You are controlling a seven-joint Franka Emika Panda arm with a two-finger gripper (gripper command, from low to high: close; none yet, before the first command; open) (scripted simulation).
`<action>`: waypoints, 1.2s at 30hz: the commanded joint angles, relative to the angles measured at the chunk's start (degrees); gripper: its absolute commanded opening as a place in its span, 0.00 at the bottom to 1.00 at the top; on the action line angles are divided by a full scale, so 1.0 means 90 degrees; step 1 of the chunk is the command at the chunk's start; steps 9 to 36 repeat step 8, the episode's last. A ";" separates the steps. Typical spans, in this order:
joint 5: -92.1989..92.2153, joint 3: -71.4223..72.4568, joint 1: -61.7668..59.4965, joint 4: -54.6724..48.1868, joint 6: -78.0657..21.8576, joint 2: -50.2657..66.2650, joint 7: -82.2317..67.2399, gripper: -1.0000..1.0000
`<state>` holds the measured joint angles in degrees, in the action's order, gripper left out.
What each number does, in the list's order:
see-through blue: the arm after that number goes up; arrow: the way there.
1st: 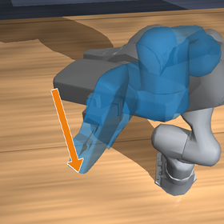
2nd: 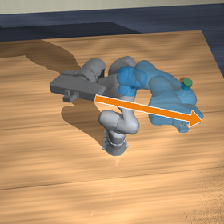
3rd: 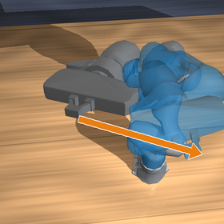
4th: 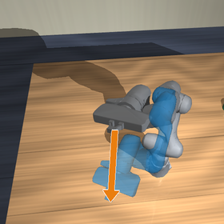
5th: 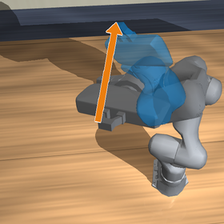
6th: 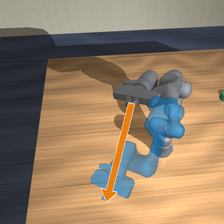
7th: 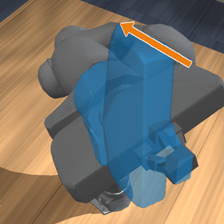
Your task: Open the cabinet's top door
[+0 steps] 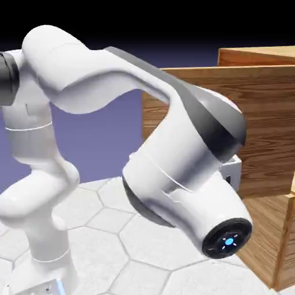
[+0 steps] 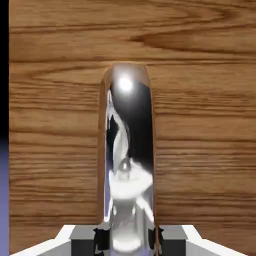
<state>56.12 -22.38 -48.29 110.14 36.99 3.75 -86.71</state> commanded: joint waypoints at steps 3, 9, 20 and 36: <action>-0.0124 0.0019 -0.0098 -0.0693 -0.0461 0.0545 -0.0193 0.00; -0.0263 0.0113 -0.0275 -0.1774 -0.1116 0.1342 -0.0428 0.00; -0.0263 0.0113 -0.0275 -0.1774 -0.1116 0.1342 -0.0428 0.00; -0.0263 0.0113 -0.0275 -0.1774 -0.1116 0.1342 -0.0428 0.00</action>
